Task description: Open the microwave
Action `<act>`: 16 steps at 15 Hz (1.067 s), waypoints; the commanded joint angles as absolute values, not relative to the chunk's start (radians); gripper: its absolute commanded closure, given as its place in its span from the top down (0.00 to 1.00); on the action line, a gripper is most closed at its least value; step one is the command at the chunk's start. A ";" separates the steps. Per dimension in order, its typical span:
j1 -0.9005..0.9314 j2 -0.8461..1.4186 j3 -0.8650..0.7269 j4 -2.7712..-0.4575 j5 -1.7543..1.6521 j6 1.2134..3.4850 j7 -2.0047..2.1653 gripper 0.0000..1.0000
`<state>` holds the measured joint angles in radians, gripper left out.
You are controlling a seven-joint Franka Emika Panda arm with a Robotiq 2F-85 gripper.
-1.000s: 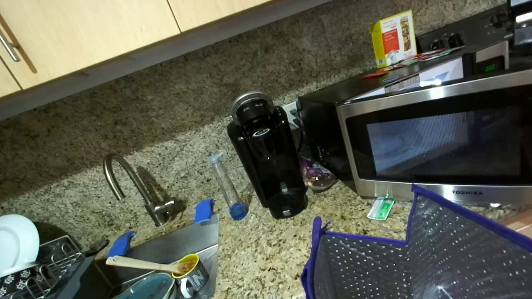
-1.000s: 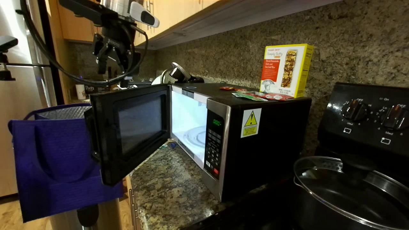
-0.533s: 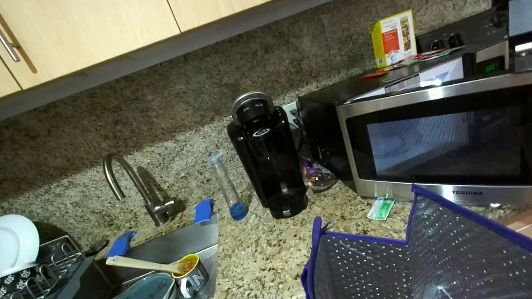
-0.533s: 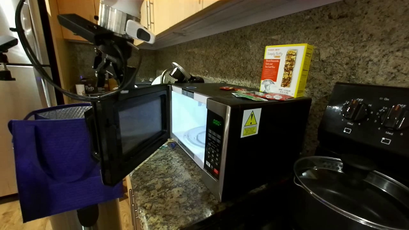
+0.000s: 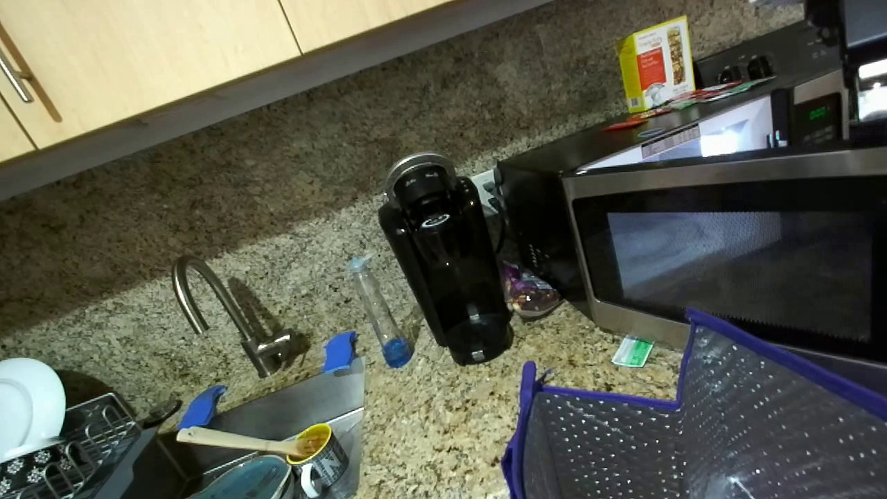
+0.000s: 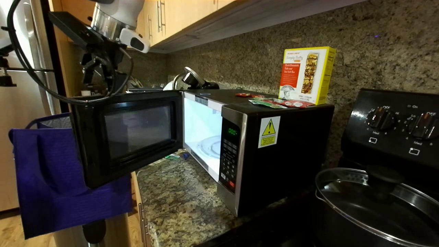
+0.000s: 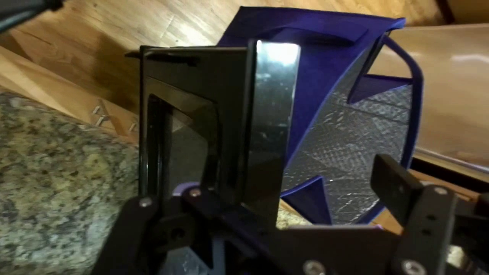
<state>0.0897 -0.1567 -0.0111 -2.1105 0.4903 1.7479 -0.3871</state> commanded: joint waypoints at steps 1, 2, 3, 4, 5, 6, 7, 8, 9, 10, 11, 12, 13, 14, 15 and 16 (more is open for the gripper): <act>0.105 -0.149 -0.007 -2.091 0.599 1.664 -0.488 1.00; 0.105 -0.145 0.001 -2.086 0.589 1.668 -0.465 1.00; 0.104 -0.150 0.003 -2.088 0.588 1.680 -0.457 1.00; 0.100 -0.159 0.009 -2.092 0.565 1.714 -0.435 1.00; 0.096 -0.173 0.013 -2.101 0.554 1.766 -0.430 1.00; 0.091 -0.186 0.016 -2.113 0.541 1.840 -0.405 1.00; 0.087 -0.190 0.017 -2.114 0.516 1.887 -0.383 1.00; 0.084 -0.201 0.015 -2.122 0.501 1.936 -0.364 1.00; 0.082 -0.210 0.015 -2.130 0.479 1.984 -0.342 1.00; 0.078 -0.229 0.017 -2.144 0.455 2.025 -0.313 1.00; 0.075 -0.247 0.020 -2.158 0.420 2.064 -0.281 1.00; 0.074 -0.273 0.025 -2.193 0.386 2.111 -0.247 1.00; 0.071 -0.293 0.030 -2.212 0.344 2.144 -0.205 1.00; 0.067 -0.316 0.036 -2.232 0.296 2.170 -0.158 1.00; 0.062 -0.346 0.044 -2.260 0.245 2.189 -0.103 1.00; 0.055 -0.376 0.054 -2.288 0.195 2.204 -0.044 1.00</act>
